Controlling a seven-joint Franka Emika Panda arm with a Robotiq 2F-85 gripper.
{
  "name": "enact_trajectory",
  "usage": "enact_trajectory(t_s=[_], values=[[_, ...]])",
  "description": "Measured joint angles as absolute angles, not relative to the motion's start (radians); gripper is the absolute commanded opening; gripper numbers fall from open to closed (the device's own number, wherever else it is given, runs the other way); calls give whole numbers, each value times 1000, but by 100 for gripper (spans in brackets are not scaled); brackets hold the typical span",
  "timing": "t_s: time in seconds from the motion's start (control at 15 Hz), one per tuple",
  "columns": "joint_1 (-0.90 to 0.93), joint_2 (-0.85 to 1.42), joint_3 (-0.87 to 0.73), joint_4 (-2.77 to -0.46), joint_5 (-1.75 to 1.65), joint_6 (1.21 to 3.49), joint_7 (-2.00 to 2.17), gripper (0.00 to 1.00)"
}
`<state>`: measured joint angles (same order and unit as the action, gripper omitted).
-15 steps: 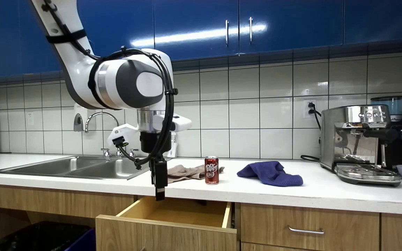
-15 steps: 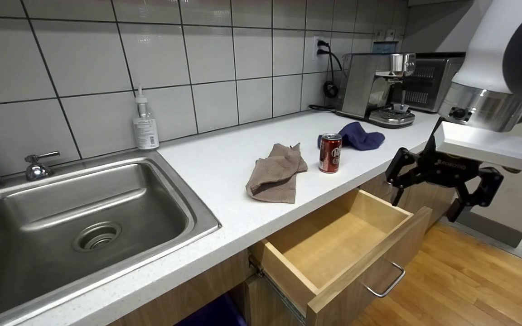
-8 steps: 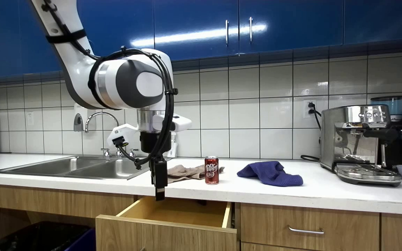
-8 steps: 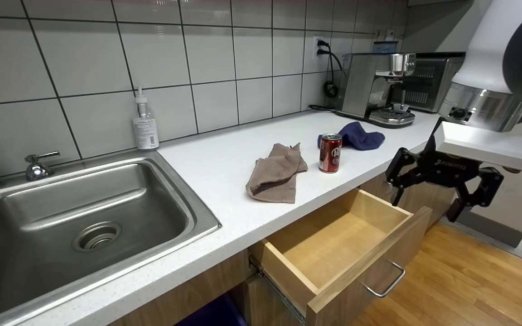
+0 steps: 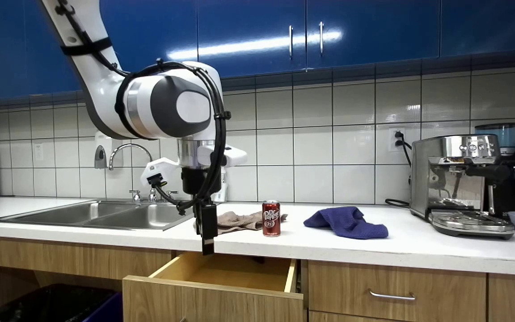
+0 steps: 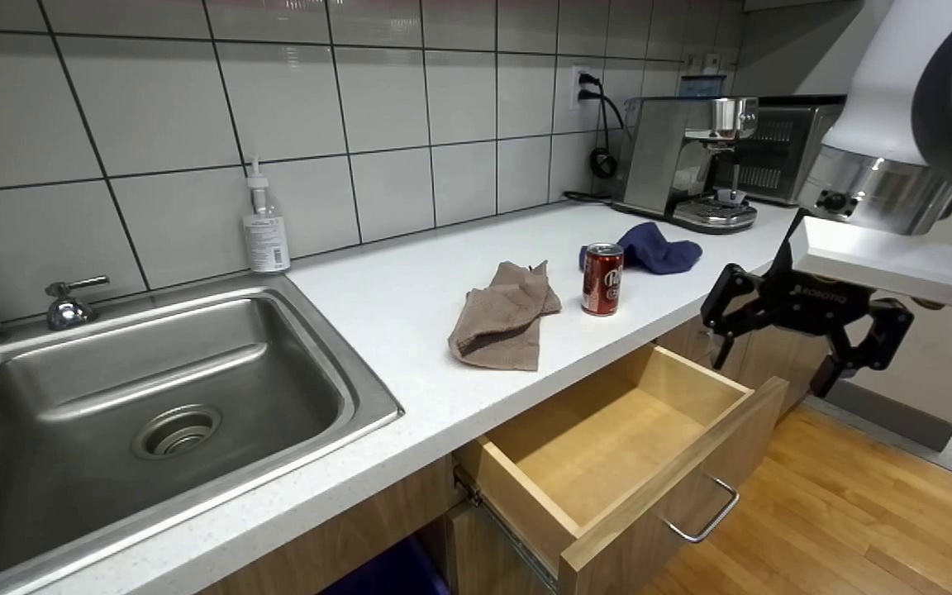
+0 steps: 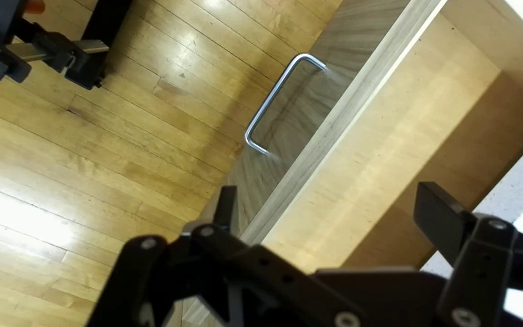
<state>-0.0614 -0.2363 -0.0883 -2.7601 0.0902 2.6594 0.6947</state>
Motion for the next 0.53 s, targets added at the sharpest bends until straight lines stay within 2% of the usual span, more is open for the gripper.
enact_trajectory(t_s=[0.53], values=[[-109, -242, -88, -2675, 66, 2654, 612, 100]])
